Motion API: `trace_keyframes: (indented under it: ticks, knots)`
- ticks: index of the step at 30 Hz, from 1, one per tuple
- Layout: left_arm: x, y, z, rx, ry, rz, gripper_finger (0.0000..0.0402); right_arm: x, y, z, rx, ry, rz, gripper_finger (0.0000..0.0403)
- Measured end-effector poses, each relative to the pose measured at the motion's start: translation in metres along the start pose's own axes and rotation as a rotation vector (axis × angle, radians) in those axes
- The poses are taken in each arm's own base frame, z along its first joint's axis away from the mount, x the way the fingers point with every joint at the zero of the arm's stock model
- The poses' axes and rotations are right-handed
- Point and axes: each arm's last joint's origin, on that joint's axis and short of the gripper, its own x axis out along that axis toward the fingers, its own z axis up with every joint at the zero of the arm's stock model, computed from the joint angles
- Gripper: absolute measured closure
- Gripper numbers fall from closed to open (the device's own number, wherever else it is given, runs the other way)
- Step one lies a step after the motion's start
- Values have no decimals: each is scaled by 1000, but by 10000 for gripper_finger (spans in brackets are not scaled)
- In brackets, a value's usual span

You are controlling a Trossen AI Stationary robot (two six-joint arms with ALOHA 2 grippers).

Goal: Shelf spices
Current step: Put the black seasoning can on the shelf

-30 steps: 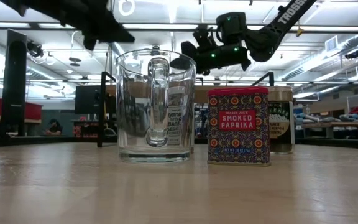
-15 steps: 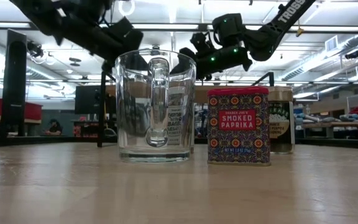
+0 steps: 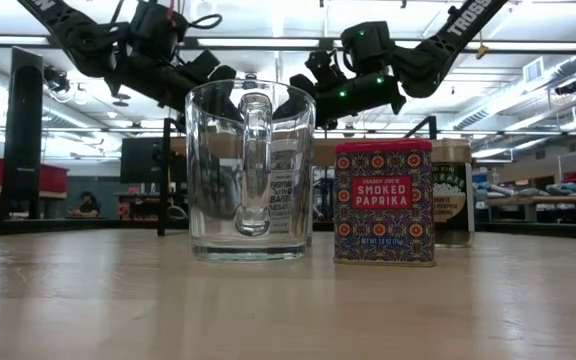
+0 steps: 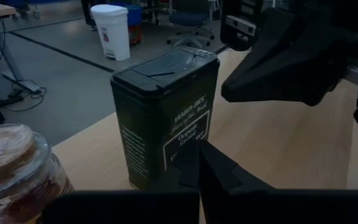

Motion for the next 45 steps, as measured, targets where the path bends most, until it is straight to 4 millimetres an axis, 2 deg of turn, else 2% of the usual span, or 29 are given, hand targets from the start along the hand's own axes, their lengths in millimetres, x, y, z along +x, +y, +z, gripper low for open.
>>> trace_keyframes:
  ticks: [10, 21, 45]
  knots:
    - [0, 2, 1, -4, -4, -6, 401, 0, 0, 2, -3, -24, 16, 403]
    - [3, 1, 14, -11, -41, -8, 401, 5, 0, 14, -28, -27, 37, 403]
    - [2, 4, 15, -11, -46, 116, 401, 5, -1, 12, -32, 10, 35, 403]
